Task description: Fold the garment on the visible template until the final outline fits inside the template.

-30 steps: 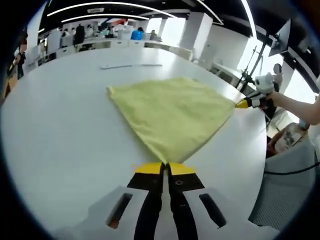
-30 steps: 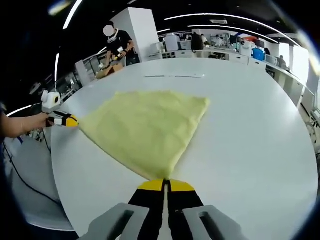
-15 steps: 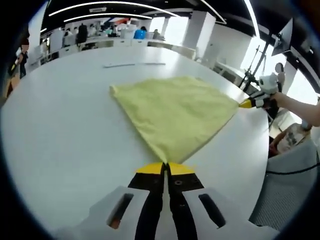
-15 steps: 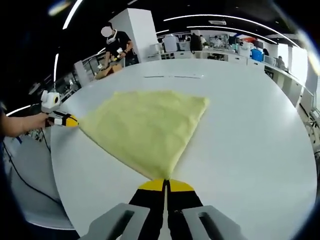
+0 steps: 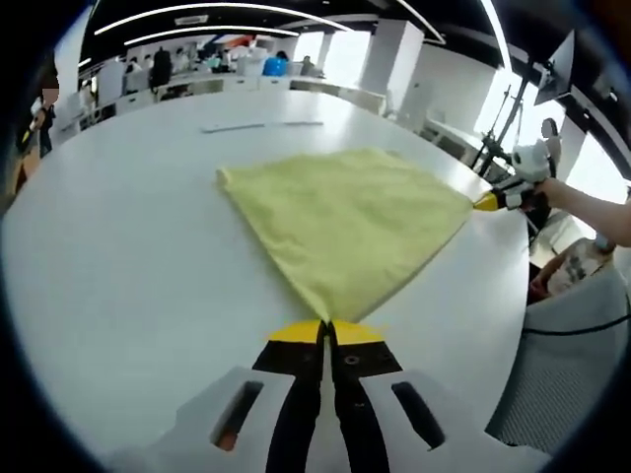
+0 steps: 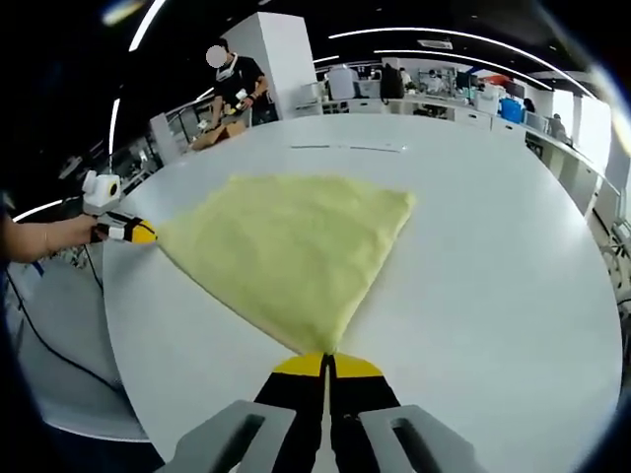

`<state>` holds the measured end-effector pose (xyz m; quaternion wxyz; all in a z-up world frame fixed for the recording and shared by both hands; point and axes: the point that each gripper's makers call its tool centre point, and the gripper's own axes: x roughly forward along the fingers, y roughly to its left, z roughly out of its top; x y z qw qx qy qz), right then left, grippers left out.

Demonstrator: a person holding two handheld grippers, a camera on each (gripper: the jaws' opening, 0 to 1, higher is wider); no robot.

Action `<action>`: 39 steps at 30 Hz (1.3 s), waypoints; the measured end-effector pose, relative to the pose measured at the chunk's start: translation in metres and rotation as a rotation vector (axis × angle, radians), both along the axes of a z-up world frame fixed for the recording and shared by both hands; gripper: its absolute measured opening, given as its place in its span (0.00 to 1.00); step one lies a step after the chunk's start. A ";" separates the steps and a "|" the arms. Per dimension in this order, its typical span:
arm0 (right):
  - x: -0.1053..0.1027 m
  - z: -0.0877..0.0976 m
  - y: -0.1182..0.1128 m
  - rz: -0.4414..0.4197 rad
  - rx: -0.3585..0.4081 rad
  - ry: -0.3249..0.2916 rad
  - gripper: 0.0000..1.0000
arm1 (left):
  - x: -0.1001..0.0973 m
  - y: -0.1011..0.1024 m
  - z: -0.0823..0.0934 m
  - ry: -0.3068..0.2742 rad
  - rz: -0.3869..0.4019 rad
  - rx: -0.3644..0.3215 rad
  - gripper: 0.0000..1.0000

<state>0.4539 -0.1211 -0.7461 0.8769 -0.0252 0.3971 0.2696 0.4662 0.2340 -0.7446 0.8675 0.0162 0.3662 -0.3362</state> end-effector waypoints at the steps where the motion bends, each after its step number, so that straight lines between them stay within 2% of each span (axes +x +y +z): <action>1: -0.001 0.000 0.000 -0.002 0.002 0.001 0.00 | -0.002 0.000 0.000 0.002 -0.002 0.001 0.00; 23: -0.020 -0.001 -0.002 -0.009 0.009 0.016 0.00 | -0.022 -0.001 -0.001 0.008 -0.013 0.012 0.00; 37: -0.024 -0.002 -0.002 -0.007 -0.001 0.015 0.00 | -0.025 -0.002 -0.004 -0.002 -0.021 0.035 0.00; 39: -0.023 -0.002 -0.001 -0.025 0.017 0.022 0.00 | -0.024 -0.002 -0.003 -0.003 -0.020 0.033 0.00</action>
